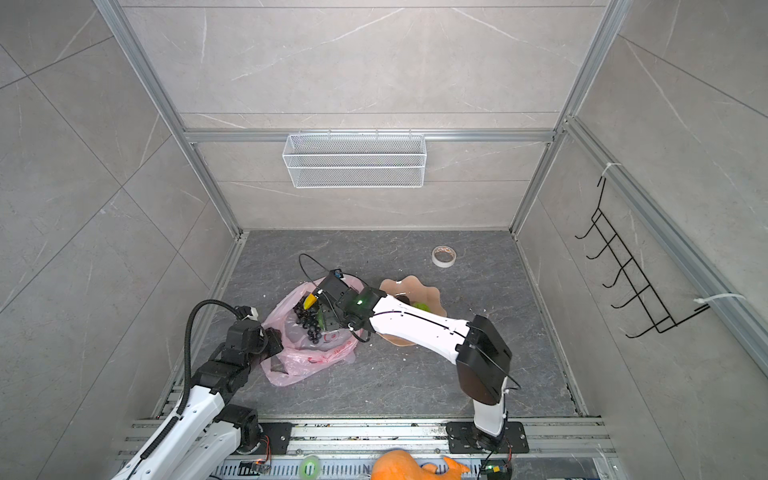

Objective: Take the fake fruits out of the plastic bag
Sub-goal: 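Move the right gripper back into the bag above the dark-green fruit, then grasp the dark-green fruit with the right gripper and lift it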

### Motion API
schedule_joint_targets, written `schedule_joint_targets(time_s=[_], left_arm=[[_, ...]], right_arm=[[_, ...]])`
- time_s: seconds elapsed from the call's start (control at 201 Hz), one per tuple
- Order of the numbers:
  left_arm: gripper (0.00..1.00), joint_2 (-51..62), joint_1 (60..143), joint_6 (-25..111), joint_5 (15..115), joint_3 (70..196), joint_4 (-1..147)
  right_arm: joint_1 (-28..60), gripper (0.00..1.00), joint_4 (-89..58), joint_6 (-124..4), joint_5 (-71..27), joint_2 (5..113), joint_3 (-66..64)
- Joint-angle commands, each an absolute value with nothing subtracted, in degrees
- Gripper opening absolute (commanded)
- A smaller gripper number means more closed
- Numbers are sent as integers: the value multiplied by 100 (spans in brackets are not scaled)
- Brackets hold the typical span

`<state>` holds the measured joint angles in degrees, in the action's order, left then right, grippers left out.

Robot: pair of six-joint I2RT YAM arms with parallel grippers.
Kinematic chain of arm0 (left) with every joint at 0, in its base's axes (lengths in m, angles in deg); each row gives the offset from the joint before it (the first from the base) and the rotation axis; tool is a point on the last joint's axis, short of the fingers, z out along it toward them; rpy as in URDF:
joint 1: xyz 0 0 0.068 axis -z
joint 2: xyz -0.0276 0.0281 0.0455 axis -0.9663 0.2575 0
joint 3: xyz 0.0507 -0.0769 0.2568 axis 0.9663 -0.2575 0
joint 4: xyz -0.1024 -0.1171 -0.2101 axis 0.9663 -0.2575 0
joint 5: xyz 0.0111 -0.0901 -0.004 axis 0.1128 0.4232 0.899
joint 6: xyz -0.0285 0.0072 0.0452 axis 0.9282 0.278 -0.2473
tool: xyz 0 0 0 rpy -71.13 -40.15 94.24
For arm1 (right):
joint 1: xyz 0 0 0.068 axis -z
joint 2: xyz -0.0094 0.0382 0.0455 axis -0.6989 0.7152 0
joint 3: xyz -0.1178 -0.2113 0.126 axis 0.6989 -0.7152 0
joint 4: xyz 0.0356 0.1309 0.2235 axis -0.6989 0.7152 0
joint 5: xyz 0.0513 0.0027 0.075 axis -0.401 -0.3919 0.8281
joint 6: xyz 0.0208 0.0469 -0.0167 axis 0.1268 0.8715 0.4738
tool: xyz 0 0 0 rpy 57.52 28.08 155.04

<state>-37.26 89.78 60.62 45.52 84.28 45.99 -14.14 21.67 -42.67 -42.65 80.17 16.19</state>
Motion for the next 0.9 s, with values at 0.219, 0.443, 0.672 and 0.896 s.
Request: schedule_joint_targets(time_s=[0.219, 0.443, 0.672, 0.896], left_arm=[[35, -3726, 8967, 5908, 4687, 8405, 4786], [35, -3659, 8967, 5886, 4748, 8427, 4797], [35, -3516, 8961, 5893, 4752, 8474, 4780], [35, -3544, 8963, 5888, 4745, 8475, 4770]], right_arm=[[-1402, 67, 2698, -4429, -4283, 9361, 3025], [-1372, 67, 3147, -4457, -4537, 10067, 3818], [-1350, 67, 3626, -4432, -4913, 10684, 4538], [-1323, 68, 3857, -4419, -4906, 11088, 4978]])
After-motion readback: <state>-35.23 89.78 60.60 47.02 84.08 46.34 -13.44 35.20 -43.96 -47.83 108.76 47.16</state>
